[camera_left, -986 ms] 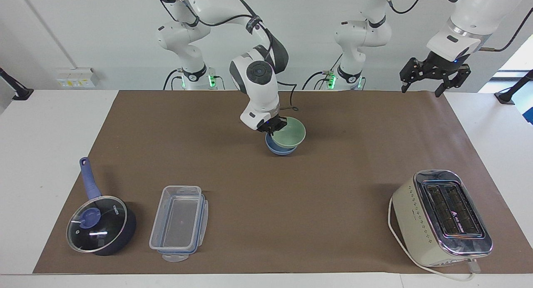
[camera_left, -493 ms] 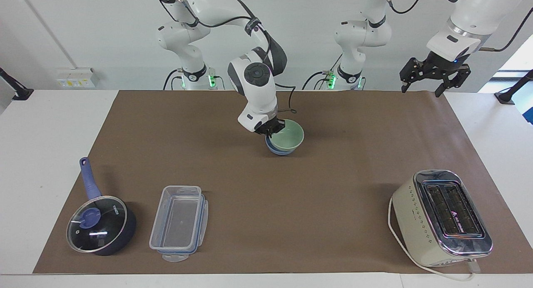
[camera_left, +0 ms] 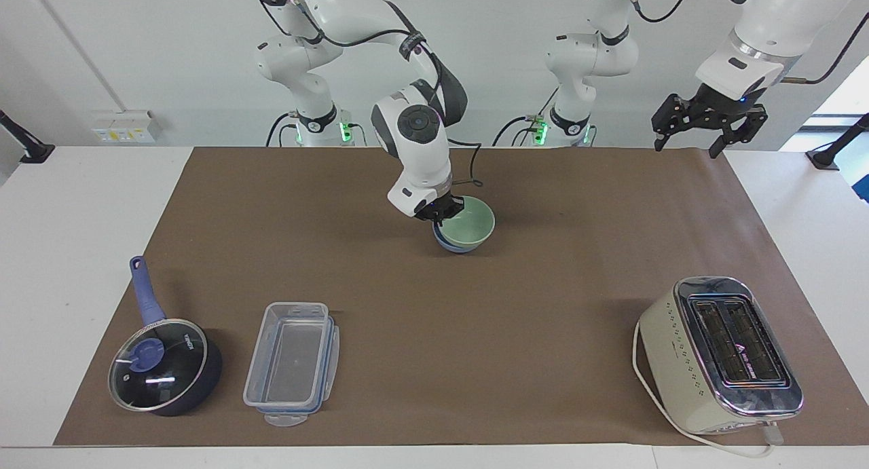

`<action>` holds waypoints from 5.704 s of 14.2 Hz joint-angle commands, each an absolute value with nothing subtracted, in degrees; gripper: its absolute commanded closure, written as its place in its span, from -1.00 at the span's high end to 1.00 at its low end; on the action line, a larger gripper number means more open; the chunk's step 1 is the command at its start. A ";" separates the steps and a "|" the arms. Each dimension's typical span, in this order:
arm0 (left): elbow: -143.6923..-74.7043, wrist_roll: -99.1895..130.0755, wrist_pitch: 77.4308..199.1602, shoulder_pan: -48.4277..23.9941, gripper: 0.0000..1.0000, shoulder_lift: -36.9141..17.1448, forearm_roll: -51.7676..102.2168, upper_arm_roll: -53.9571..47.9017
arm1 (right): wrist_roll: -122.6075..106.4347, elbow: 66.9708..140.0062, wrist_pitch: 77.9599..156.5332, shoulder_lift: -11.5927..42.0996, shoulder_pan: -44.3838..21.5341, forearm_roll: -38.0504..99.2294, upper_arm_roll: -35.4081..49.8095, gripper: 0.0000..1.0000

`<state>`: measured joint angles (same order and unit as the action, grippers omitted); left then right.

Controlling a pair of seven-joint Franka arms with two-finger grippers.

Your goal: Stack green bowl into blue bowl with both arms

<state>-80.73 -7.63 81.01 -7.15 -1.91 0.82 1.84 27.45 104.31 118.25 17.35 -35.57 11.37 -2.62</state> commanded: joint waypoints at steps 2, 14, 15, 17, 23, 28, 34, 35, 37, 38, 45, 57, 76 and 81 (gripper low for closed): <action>-82.44 -7.12 80.68 -6.59 1.00 -0.35 1.58 1.58 | 25.75 105.56 120.06 17.05 -34.89 11.60 -2.11 -1.00; -82.44 -7.12 80.68 -6.59 1.00 -0.35 1.58 1.58 | 25.49 106.79 120.68 16.79 -34.54 13.71 -2.20 -1.00; -82.44 -7.12 80.68 -6.50 1.00 -0.35 1.58 1.58 | 25.49 106.70 120.06 16.79 -34.54 13.71 -2.20 -1.00; -82.44 -7.12 80.68 -6.59 1.00 -0.35 1.58 1.58 | 25.49 106.70 119.62 16.61 -34.63 13.71 -2.20 -1.00; -82.44 -7.12 80.68 -6.50 1.00 -0.35 1.58 1.58 | 25.49 107.75 118.92 15.82 -35.16 13.71 -2.11 -1.00; -82.44 -7.12 80.68 -6.59 1.00 -0.35 1.58 1.58 | 24.88 108.28 118.92 15.73 -35.16 13.71 -2.11 -0.78; -82.44 -7.12 80.68 -6.59 1.00 -0.35 1.58 1.58 | 24.26 107.05 118.83 15.39 -34.63 13.71 -2.37 1.00; -82.44 -7.12 80.68 -6.50 1.00 -0.35 1.58 1.58 | 24.26 107.05 118.92 14.60 -34.54 13.62 -2.72 1.00; -82.44 -7.12 80.68 -6.59 1.00 -0.35 1.58 1.58 | 24.26 107.05 119.00 12.23 -32.62 12.40 -2.99 1.00; -82.44 -7.12 80.68 -6.59 1.00 -0.35 1.58 1.58 | 24.17 107.05 119.09 10.82 -31.22 11.26 -3.08 1.00; -82.44 -7.12 80.68 -6.59 1.00 -0.35 1.58 1.58 | 23.99 102.31 114.54 4.85 -19.62 1.76 -3.16 1.00; -82.44 -7.12 80.68 -6.50 1.00 -0.35 1.58 1.58 | 12.15 92.91 93.10 -5.80 -5.72 0.18 -5.44 1.00; -82.44 -7.12 80.77 -6.59 1.00 -0.35 1.58 1.58 | 1.76 91.32 86.57 -6.06 -2.20 -2.55 -5.27 1.00; -82.44 -7.12 80.68 -6.50 1.00 -0.35 1.58 1.58 | 2.02 91.23 86.75 -5.80 -2.11 -0.62 -5.36 1.00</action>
<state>-80.73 -7.62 81.00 -7.14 -1.91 0.82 1.83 2.75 92.70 87.90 -6.45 -2.17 -1.30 -5.35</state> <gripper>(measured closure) 0.000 0.000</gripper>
